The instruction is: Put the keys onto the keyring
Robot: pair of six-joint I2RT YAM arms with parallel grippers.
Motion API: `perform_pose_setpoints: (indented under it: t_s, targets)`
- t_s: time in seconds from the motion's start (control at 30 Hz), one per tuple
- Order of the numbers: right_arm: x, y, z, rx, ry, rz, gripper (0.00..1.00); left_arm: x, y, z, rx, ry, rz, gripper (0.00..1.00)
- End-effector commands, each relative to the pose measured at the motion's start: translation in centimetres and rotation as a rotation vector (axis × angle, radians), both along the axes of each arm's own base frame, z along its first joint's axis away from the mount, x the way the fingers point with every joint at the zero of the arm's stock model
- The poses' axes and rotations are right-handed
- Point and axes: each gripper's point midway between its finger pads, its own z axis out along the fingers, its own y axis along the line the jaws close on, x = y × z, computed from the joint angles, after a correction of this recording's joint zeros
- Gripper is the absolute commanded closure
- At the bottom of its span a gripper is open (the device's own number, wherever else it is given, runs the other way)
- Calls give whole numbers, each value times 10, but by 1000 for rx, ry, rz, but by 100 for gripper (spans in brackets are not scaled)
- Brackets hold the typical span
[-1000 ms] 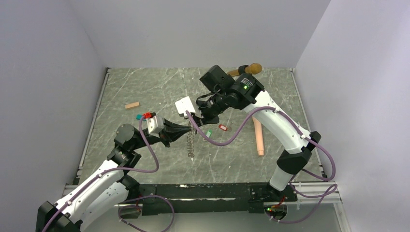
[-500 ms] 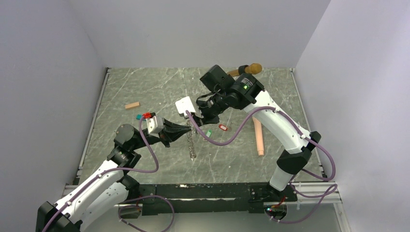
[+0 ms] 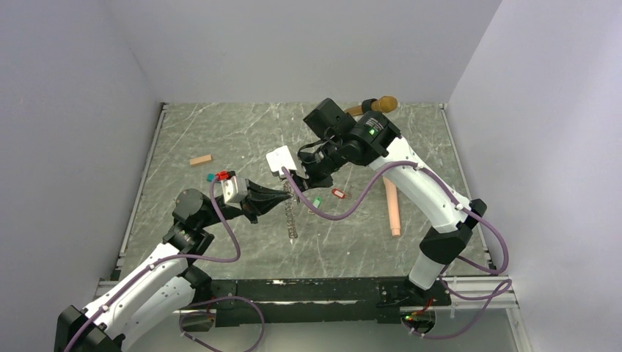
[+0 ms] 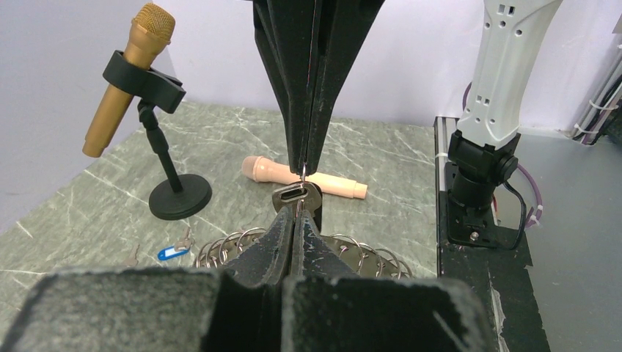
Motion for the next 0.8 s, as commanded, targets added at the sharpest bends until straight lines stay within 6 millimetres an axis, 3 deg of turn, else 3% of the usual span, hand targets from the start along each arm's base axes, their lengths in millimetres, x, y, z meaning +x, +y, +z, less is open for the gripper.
perform_pose_setpoints:
  t_s: [0.0,0.77]
  targets:
    - [0,2,3,20,11,-5,100,-6,3,23,-56,-74,-12,100]
    - [-2,4,2,22,27,4,100,-7,3,25,-62,-76,-15,100]
